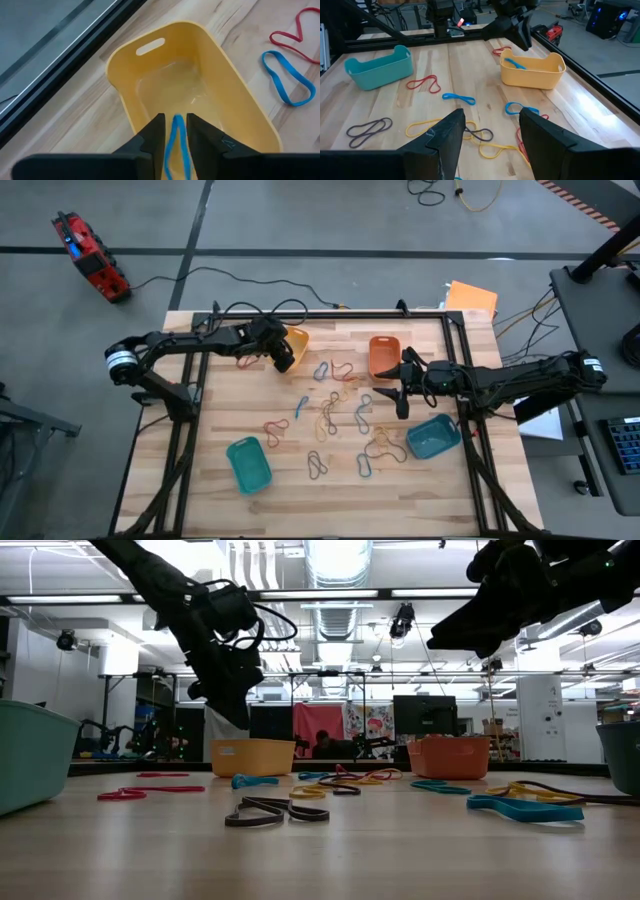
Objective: Sort rubber bands into baskets
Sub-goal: Put the red rubber band into the orange bin
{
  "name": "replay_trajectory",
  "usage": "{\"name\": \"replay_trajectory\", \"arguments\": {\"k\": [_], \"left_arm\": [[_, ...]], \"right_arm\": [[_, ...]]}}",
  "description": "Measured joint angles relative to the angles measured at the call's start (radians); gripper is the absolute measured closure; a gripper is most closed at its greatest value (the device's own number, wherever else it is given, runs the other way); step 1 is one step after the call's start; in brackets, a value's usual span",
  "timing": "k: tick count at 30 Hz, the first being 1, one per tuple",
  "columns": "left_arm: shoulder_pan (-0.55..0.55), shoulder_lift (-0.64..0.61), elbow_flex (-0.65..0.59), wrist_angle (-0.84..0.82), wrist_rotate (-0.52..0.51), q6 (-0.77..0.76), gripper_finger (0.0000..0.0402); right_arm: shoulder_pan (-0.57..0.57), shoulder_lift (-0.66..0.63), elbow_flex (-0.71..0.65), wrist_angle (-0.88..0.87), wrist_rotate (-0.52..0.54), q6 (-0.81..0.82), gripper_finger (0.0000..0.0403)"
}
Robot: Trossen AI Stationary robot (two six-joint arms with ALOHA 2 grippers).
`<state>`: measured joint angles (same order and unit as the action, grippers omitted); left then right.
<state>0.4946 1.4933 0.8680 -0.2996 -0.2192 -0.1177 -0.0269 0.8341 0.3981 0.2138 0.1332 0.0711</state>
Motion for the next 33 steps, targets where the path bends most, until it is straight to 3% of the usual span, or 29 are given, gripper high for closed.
{"name": "replay_trajectory", "arguments": {"k": [9, 11, 15, 17, 23, 33], "left_arm": [[0.000, -0.044, 0.000, -0.003, 0.017, 0.094, 0.0313], [0.005, -0.078, 0.000, -0.003, 0.131, 0.180, 0.0313], [0.036, -0.157, 0.000, -0.054, 0.474, 0.340, 0.0313], [0.050, -0.197, 0.000, -0.116, 0.541, 0.383, 0.0313], [0.049, -0.315, 0.000, -0.254, 0.436, 0.325, 0.0313], [0.047, -0.456, -0.020, -0.318, 0.428, 0.282, 0.0313]], "right_arm": [[0.000, 0.000, 0.000, 0.000, 0.020, -0.008, 0.0220], [0.000, 0.000, 0.000, 0.000, 0.061, -0.036, 0.0220], [0.000, 0.002, 0.000, 0.002, 0.148, -0.074, 0.0220], [0.000, 0.002, 0.000, 0.008, 0.175, -0.068, 0.0220], [0.000, 0.004, 0.000, 0.008, 0.177, -0.041, 0.0220], [0.001, 0.004, 0.000, 0.008, 0.174, -0.035, 0.0220]]}}
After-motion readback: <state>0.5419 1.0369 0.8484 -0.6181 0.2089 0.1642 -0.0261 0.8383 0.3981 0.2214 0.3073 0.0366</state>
